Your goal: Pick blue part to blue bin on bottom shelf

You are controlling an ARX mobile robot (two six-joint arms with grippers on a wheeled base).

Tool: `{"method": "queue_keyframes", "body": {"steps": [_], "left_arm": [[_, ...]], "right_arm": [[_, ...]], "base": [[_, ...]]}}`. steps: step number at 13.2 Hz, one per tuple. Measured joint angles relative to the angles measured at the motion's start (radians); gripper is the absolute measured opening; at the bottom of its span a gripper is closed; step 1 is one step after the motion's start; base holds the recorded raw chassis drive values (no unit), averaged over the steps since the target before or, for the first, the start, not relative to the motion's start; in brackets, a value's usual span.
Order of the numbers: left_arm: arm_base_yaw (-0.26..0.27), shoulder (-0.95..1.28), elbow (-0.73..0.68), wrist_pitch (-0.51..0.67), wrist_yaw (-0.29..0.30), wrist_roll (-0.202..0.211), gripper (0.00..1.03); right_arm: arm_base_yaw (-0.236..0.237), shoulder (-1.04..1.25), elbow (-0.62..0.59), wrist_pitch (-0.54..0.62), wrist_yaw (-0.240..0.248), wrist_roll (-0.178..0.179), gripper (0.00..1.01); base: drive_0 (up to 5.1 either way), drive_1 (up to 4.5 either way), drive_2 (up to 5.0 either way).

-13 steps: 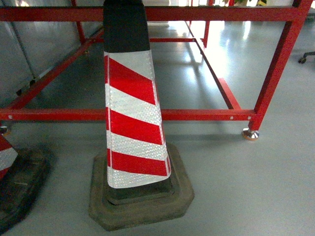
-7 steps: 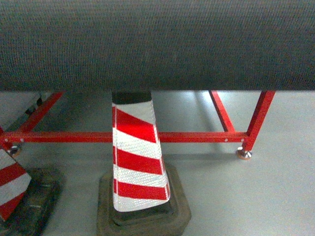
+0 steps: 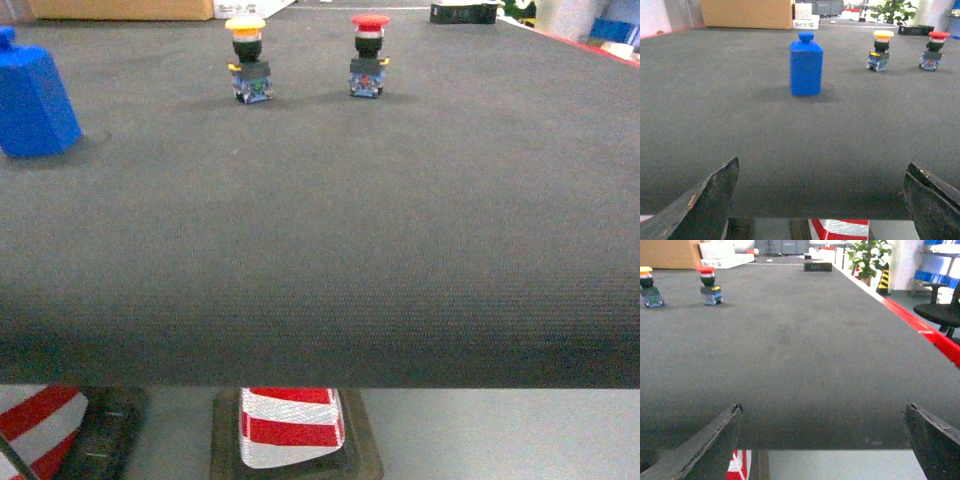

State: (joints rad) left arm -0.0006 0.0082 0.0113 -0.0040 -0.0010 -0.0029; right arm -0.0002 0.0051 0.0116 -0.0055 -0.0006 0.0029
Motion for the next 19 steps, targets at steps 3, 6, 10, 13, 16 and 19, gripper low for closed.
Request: {"method": "queue_keyframes", "body": {"steps": [3, 6, 10, 13, 16, 19], "left_arm": [[0.0, 0.0, 0.0, 0.0, 0.0, 0.003, 0.98], [0.0, 0.0, 0.0, 0.001, 0.001, 0.003, 0.98], [0.0, 0.0, 0.0, 0.002, 0.0, 0.003, 0.98], [0.0, 0.0, 0.0, -0.001, 0.001, 0.003, 0.98], [0.0, 0.0, 0.0, 0.0, 0.001, 0.003, 0.98], [-0.15, 0.436, 0.073, 0.09, -0.317, -0.067, 0.98]], "right_arm": [[0.0, 0.0, 0.0, 0.002, 0.001, 0.0, 0.98], [0.0, 0.0, 0.0, 0.003, 0.001, 0.0, 0.98], [0.0, 0.0, 0.0, 0.0, 0.0, 0.0, 0.98], [0.0, 0.0, 0.0, 0.0, 0.001, 0.0, 0.98], [0.0, 0.0, 0.0, 0.001, 0.001, 0.0, 0.98], [-0.001, 0.0, 0.0, 0.001, 0.002, 0.0, 0.98]], "base": [[0.0, 0.0, 0.0], [0.0, 0.0, 0.0], [0.0, 0.0, 0.0], [0.0, 0.0, 0.0], [0.0, 0.0, 0.0], [0.0, 0.0, 0.0]]}}
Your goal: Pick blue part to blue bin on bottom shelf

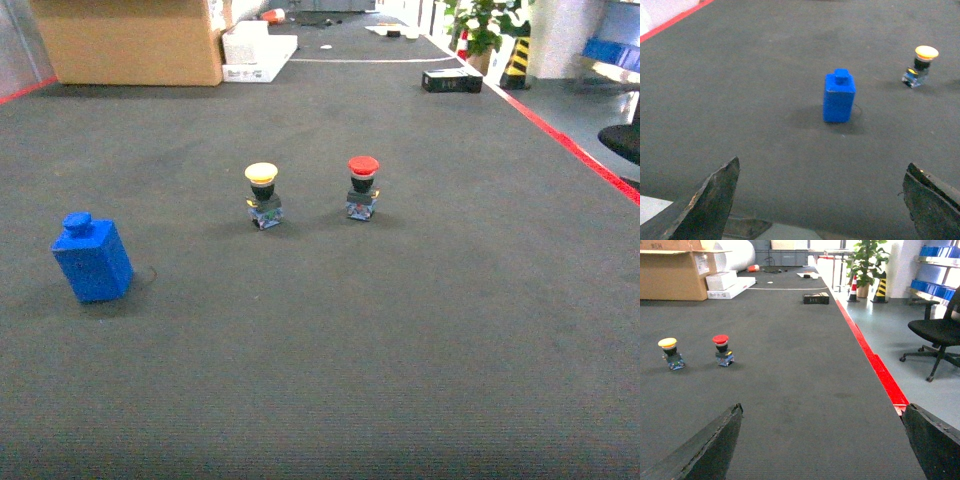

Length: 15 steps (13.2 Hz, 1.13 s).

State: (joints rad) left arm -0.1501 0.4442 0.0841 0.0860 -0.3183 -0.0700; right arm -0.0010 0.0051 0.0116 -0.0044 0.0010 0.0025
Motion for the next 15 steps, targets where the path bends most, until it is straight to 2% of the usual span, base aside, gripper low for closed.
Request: {"method": "queue_keyframes", "body": {"steps": [1, 2, 3, 5, 7, 12, 15], "left_arm": [[0.041, 0.298, 0.068, 0.259, 0.031, 0.018, 0.98], [0.076, 0.511, 0.158, 0.422, 0.074, 0.024, 0.98], [0.1, 0.676, 0.237, 0.507, 0.105, 0.024, 0.98], [0.113, 0.951, 0.346, 0.547, 0.194, 0.018, 0.98], [0.121, 1.123, 0.463, 0.575, 0.222, 0.019, 0.98], [0.144, 1.419, 0.632, 0.623, 0.219, 0.026, 0.98], [0.161, 1.562, 0.75, 0.629, 0.241, 0.052, 0.98]], "right_arm": [[0.001, 0.0, 0.0, -0.001, -0.001, 0.0, 0.98], [0.001, 0.0, 0.0, 0.0, -0.001, 0.0, 0.98], [0.001, 0.0, 0.0, 0.0, -0.001, 0.0, 0.98], [0.001, 0.0, 0.0, 0.0, -0.001, 0.0, 0.98], [0.001, 0.0, 0.0, -0.001, -0.001, 0.0, 0.98], [0.001, 0.0, 0.0, -0.001, 0.0, 0.0, 0.98], [0.001, 0.0, 0.0, -0.001, -0.001, 0.0, 0.98]], "base": [[0.0, 0.0, 0.0], [0.0, 0.0, 0.0], [0.0, 0.0, 0.0], [0.0, 0.0, 0.0], [0.0, 0.0, 0.0], [0.0, 0.0, 0.0], [0.0, 0.0, 0.0]]}}
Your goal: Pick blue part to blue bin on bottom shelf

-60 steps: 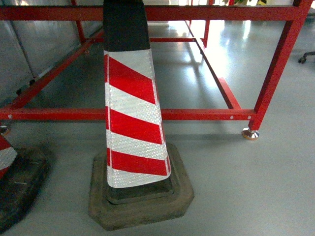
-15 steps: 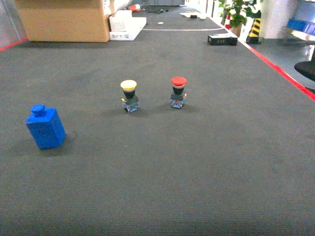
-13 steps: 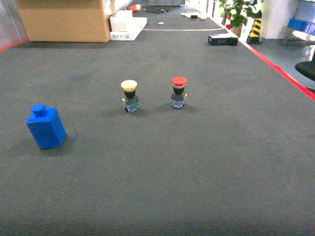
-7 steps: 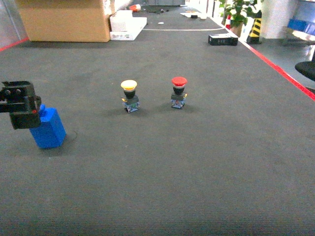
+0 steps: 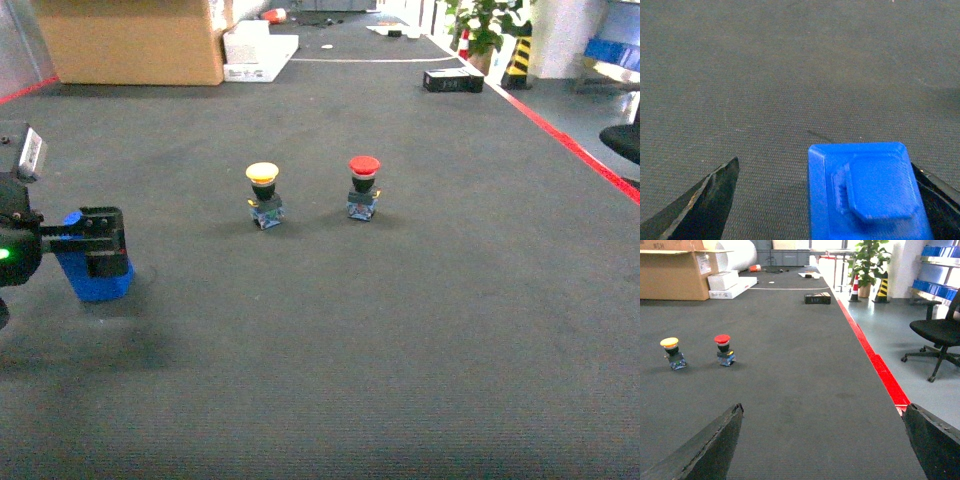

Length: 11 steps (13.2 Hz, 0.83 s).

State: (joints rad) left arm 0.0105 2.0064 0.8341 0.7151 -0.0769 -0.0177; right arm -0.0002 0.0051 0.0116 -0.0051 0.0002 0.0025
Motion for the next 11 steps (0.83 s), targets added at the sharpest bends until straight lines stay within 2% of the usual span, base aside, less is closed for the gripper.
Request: {"method": "queue_keyframes", "body": {"steps": [5, 10, 11], "left_arm": [[0.005, 0.132, 0.134, -0.037, 0.013, -0.002, 0.98], [0.004, 0.139, 0.151, -0.058, 0.016, -0.005, 0.48], [0.004, 0.139, 0.151, -0.06, 0.018, -0.006, 0.44]], "right_arm": [[0.0, 0.0, 0.0, 0.0, 0.0, 0.0, 0.98], [0.0, 0.0, 0.0, 0.0, 0.0, 0.0, 0.98], [0.0, 0.0, 0.0, 0.0, 0.0, 0.0, 0.98]], "base": [[0.0, 0.0, 0.0], [0.0, 0.0, 0.0], [0.0, 0.0, 0.0]]}}
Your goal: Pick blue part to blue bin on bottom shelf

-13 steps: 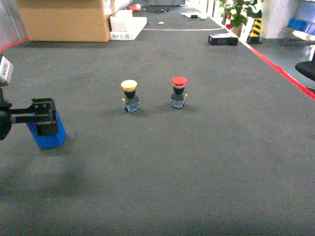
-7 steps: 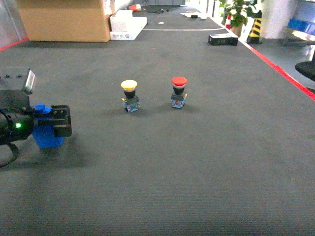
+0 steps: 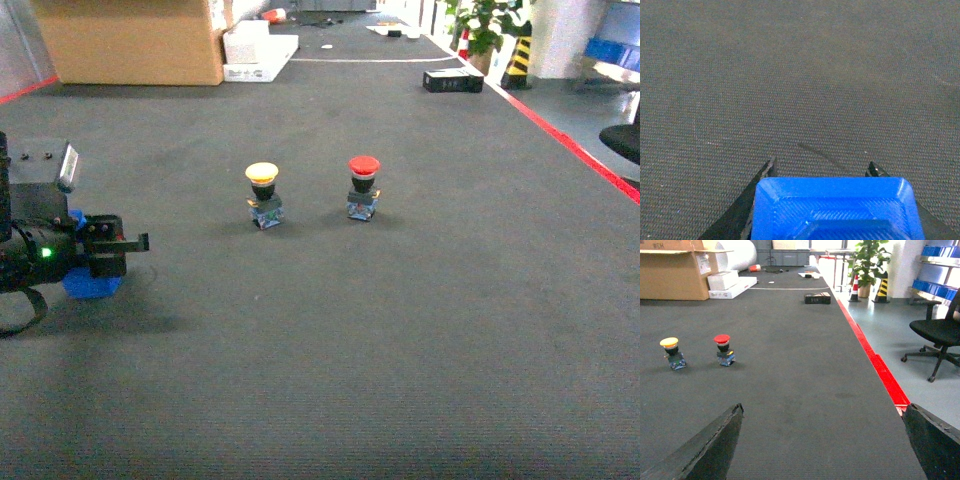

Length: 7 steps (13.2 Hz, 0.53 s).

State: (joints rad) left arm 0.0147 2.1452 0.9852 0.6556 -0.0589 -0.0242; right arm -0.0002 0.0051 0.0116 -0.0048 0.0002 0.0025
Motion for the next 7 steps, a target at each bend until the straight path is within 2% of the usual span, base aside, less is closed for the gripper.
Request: {"method": "queue_keyframes", "body": {"steps": [2, 4, 5, 7], "left_arm": [[0.0, -0.024, -0.034, 0.014, -0.004, -0.003, 0.44], [0.0, -0.114, -0.147, 0.072, -0.043, -0.01, 0.44], [-0.005, -0.205, -0.231, 0.138, -0.076, 0.008, 0.44], [-0.011, -0.407, -0.363, 0.154, -0.11, 0.029, 0.44]], "right_arm": [[0.0, 0.0, 0.0, 0.0, 0.0, 0.0, 0.98], [0.0, 0.0, 0.0, 0.0, 0.0, 0.0, 0.98], [0.0, 0.0, 0.0, 0.0, 0.0, 0.0, 0.98], [0.0, 0.0, 0.0, 0.0, 0.0, 0.0, 0.98]], "base": [[0.0, 0.0, 0.0], [0.0, 0.0, 0.0], [0.0, 0.0, 0.0], [0.0, 0.0, 0.0]]}}
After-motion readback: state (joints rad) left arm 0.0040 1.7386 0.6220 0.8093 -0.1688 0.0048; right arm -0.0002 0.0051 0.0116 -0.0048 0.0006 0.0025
